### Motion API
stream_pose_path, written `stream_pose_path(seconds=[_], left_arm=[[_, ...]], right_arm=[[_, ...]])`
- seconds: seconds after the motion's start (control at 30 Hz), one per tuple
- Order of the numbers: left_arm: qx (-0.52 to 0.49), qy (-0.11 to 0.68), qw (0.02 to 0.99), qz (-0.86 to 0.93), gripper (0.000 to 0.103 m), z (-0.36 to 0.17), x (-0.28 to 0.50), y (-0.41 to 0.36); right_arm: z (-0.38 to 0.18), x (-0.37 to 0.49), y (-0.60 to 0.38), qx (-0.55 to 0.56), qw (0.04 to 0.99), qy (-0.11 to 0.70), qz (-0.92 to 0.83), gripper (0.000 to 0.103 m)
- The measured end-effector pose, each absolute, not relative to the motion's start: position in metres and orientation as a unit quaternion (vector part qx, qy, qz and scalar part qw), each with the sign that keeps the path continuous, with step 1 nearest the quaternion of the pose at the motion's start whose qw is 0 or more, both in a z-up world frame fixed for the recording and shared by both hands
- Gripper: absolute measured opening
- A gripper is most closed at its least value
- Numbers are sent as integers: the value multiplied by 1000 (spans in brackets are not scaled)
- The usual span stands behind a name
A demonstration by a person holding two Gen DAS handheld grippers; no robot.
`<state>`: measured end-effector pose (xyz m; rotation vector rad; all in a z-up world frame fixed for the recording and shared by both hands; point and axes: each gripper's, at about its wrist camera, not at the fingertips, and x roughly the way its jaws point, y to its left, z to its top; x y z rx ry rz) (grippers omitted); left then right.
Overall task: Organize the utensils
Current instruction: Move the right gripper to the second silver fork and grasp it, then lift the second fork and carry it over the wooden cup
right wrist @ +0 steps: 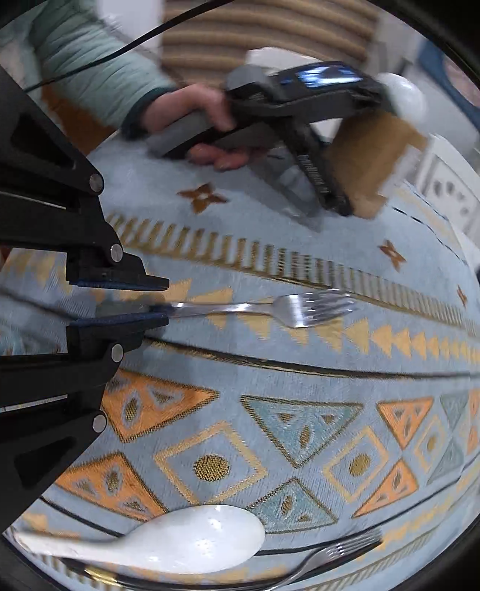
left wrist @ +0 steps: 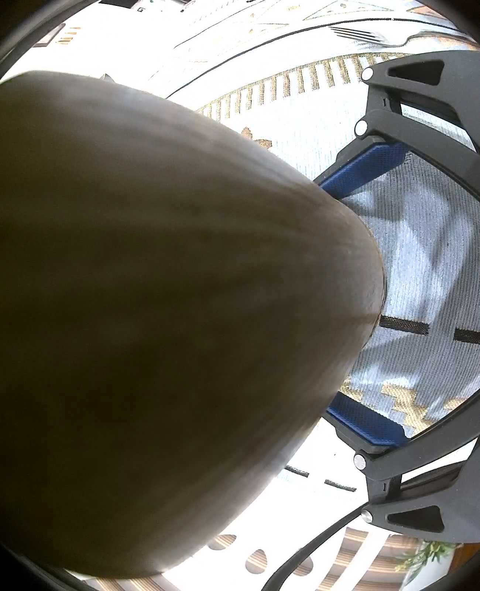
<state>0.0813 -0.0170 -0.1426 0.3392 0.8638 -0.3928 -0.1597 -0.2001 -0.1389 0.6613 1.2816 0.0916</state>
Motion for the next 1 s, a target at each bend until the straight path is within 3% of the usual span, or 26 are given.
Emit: stream_pose_path(seconds=[0.07, 0.13, 0.23, 0.47, 0.5, 0.53, 0.63, 0.77, 0.8, 0.83, 1.0], left_arm=[[162, 414, 876, -188, 103, -143, 81, -17], [162, 414, 876, -188, 103, -142, 81, -17], [161, 414, 876, -189, 103, -142, 81, -17], [161, 414, 876, -189, 103, -142, 82, -17], [161, 414, 876, -189, 103, -142, 82, -17], [161, 414, 876, -189, 103, -142, 82, -17], [161, 414, 876, -189, 103, -143, 81, -17], [161, 414, 876, -189, 103, -143, 81, -16], [161, 415, 876, -189, 103, -143, 81, -17], [161, 414, 876, -189, 103, -143, 81, -16], [160, 415, 876, -189, 103, -143, 81, -16]], right_arm=[[-130, -150, -206, 307, 759, 573, 26, 13], [-122, -139, -205, 289, 772, 566, 13, 25], [-119, -119, -203, 264, 788, 556, 4, 31], [-141, -91, -205, 234, 789, 568, -31, 31], [-141, -90, -204, 229, 796, 560, -29, 35], [-140, -89, -202, 227, 803, 551, -18, 46], [-141, -88, -184, 182, 818, 545, -23, 55], [-139, -95, -152, 72, 842, 533, -45, 44], [-137, -97, -153, 73, 843, 530, -48, 29], [-135, -99, -157, 82, 844, 528, -48, 22], [-104, -124, -192, 163, 855, 490, -46, 22]])
